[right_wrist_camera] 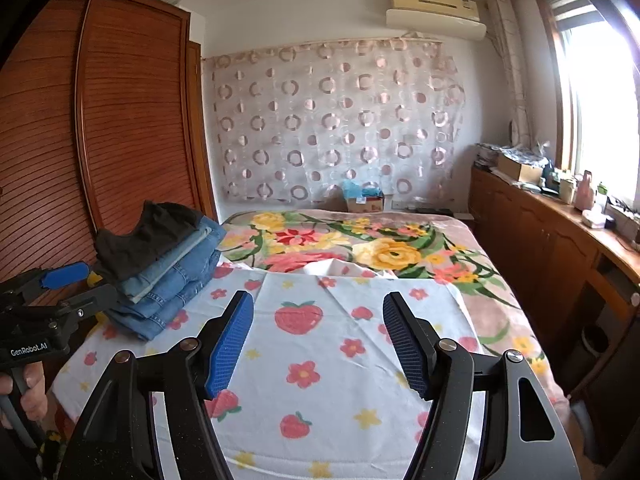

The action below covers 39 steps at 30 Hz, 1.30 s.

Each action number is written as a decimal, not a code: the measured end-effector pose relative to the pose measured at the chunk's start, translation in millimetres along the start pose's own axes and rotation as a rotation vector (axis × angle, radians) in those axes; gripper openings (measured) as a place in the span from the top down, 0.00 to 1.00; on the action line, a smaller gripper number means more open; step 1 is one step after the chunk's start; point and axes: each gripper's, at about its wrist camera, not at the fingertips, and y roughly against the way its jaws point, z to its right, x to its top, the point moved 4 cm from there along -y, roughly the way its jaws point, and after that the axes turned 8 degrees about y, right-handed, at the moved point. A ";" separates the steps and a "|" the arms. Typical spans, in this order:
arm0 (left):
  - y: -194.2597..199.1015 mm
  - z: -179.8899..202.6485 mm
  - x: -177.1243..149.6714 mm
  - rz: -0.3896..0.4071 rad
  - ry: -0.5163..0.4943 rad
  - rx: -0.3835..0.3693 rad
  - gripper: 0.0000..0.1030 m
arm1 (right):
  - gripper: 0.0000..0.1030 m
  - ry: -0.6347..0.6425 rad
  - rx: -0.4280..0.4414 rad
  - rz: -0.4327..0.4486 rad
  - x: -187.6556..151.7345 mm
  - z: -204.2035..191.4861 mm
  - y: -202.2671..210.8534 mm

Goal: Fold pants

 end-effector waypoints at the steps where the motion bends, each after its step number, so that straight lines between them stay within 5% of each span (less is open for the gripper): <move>1: 2.1 1.0 -0.6 0.004 0.004 -0.002 0.22 | 0.33 0.000 -0.003 0.001 -0.4 -1.4 1.4; 39: 5.8 2.5 -6.2 0.012 0.000 0.003 0.22 | 0.33 -0.008 0.006 0.022 -11.2 3.5 -2.1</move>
